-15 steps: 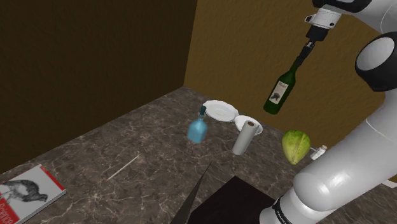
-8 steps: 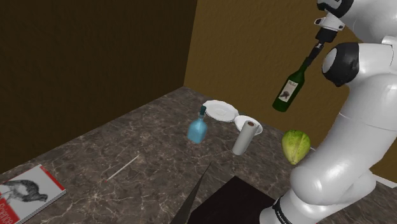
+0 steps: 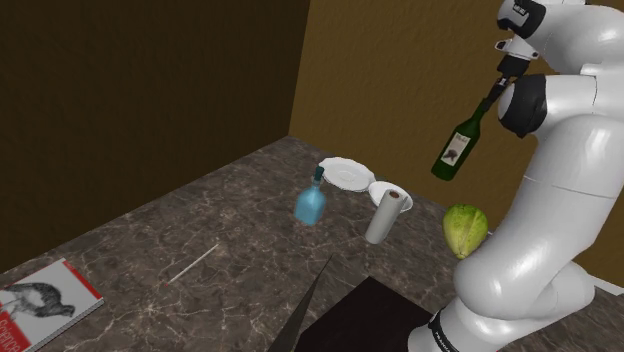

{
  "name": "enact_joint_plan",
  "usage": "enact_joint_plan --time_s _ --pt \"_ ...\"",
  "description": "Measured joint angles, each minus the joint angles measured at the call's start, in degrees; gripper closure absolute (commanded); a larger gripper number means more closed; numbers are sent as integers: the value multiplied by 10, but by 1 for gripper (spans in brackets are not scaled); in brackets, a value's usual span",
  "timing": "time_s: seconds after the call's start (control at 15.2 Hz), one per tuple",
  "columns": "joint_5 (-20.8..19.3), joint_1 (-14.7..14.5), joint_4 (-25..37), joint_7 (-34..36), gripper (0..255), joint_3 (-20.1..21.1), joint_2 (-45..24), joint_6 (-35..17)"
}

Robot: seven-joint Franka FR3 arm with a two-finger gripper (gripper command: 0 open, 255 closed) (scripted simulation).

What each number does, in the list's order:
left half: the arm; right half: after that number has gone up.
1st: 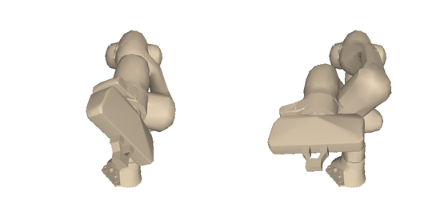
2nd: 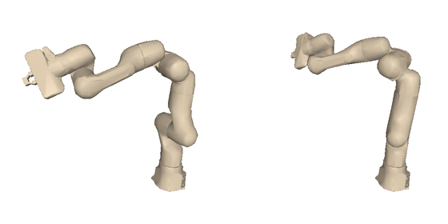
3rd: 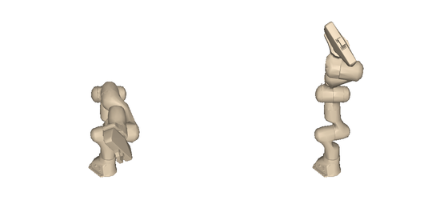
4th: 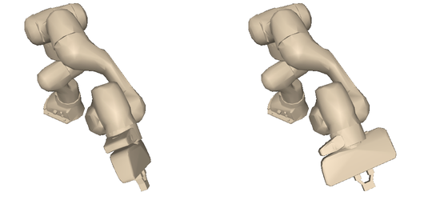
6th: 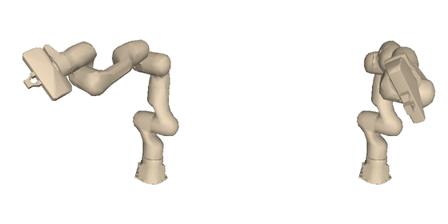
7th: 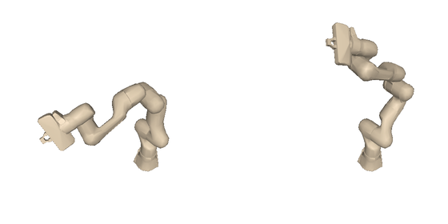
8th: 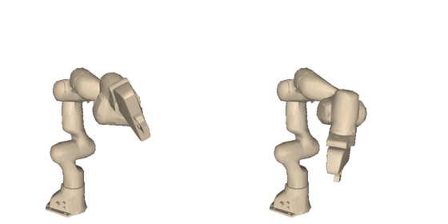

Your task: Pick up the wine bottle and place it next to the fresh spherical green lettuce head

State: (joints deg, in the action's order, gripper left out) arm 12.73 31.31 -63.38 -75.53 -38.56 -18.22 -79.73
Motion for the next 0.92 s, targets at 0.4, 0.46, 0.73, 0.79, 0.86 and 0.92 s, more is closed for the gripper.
enact_joint_plan --time_s 0.4,0.46,0.73,0.79,0.86,0.92 --pt "-19 -23 -84 4 255 0 27 -60" --pt "-22 -27 -98 5 255 0 31 -71" --pt "-31 -37 -146 8 255 1 45 -108" --pt "-33 -40 -157 8 255 1 48 -117" --pt "-35 -42 -170 9 255 2 52 -126" --pt "-35 -42 -175 8 255 2 51 -133"
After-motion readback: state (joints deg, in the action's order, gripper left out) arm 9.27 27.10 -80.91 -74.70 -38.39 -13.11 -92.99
